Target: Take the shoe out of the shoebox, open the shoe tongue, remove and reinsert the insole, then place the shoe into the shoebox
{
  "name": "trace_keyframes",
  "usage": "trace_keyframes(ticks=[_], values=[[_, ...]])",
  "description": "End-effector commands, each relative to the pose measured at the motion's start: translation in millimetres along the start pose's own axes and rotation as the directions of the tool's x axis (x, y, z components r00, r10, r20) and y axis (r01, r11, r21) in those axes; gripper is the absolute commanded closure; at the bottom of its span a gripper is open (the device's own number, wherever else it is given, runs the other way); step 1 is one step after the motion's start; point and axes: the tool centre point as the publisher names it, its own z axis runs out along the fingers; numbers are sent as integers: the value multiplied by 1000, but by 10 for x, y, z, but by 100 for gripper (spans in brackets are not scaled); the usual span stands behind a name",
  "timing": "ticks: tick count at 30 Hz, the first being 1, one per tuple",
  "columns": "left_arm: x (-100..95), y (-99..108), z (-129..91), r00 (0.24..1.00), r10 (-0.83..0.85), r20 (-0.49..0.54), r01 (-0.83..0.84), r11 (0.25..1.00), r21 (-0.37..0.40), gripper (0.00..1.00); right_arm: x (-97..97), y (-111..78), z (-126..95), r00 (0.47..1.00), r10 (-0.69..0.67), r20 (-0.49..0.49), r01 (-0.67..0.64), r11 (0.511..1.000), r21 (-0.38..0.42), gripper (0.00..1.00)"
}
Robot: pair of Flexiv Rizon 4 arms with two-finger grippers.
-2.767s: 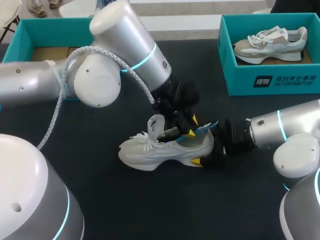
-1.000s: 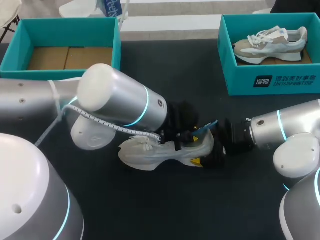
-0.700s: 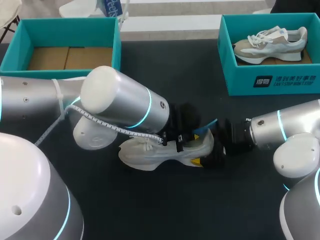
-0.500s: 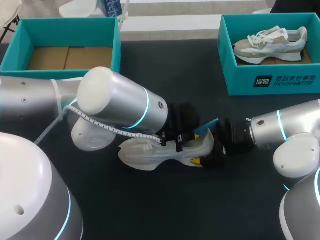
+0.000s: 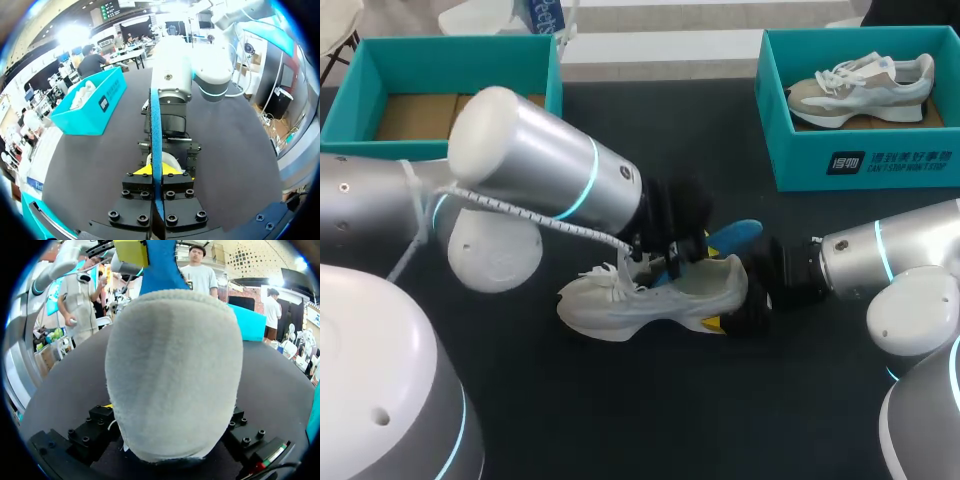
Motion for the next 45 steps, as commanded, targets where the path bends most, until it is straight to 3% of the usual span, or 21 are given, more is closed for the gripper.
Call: trace_keyframes(ticks=[1, 17, 22, 29, 33, 37, 45], values=[[-77, -44, -166, 997, -15, -80, 18, 999, 38, 100, 6, -31, 101, 1000, 0, 1, 0, 1000, 3, 100], [-191, -666, -686, 970, 9, -242, 50, 970, 236, 100, 6, -31, 101, 1000, 0, 1, 0, 1000, 3, 100], [-204, -859, -884, 947, 51, -319, 68, 934, 352, 100, 6, -31, 101, 1000, 0, 1, 0, 1000, 3, 100], [-130, -1061, -1179, 961, 94, -262, 55, 859, 509, 100, 6, -31, 101, 1000, 0, 1, 0, 1000, 3, 100], [-139, -1137, -1278, 953, 104, -286, 93, 795, 599, 100, 6, -31, 101, 1000, 0, 1, 0, 1000, 3, 100], [-124, -1209, -1389, 930, 147, -337, 118, 748, 653, 100, 6, -31, 101, 1000, 0, 1, 0, 1000, 3, 100], [-135, -1221, -1412, 923, 155, -354, 127, 744, 656, 100, 6, -31, 101, 1000, 0, 1, 0, 1000, 3, 100]])
